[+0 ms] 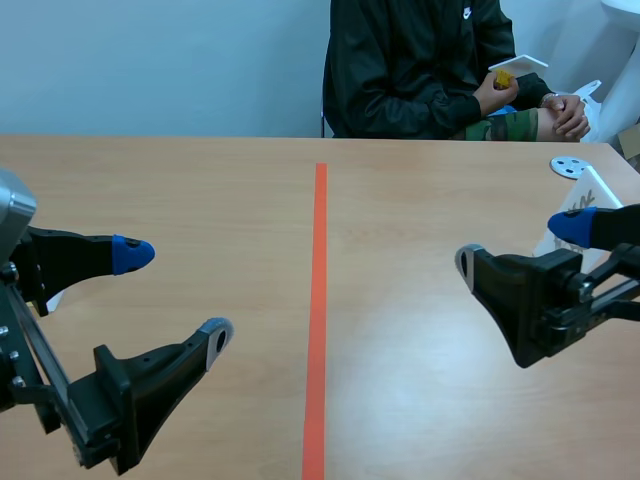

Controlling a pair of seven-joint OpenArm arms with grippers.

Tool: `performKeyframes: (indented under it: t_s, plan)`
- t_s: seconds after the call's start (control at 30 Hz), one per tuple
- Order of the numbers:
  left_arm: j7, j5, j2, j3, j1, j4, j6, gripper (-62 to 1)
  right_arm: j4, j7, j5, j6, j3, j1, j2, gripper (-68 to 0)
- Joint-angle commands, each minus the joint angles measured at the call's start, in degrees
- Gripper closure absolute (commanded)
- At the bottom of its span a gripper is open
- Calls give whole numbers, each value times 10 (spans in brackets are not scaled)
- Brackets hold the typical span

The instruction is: Sort the leaf by its shape. The table is split by an orange tape line. A compound leaf with several leaflets goes to the left side, a simple leaf with one blade goes to the right side. Return to the home posture when a red brick is placed on the table.

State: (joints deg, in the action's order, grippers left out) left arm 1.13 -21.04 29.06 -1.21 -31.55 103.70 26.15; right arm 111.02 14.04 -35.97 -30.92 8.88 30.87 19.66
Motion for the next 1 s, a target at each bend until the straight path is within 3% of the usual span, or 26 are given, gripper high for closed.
performKeyframes:
  t_s: [0.0, 0.33, 0.57, 0.97]
  plan:
    - [10, -6, 2, 0, 3, 2, 0, -623, 5, -9, -5, -1, -7, -4, 3, -679]
    - [10, -6, 2, 0, 3, 2, 0, -623, 1, -13, -5, -3, -19, -6, 14, -679]
    - [10, -6, 2, 0, 3, 2, 0, -623, 1, -13, -2, -2, -56, -17, 55, -679]
    - [10, -6, 2, 0, 3, 2, 0, -623, 0, -15, 44, 13, -92, -34, 59, -679]
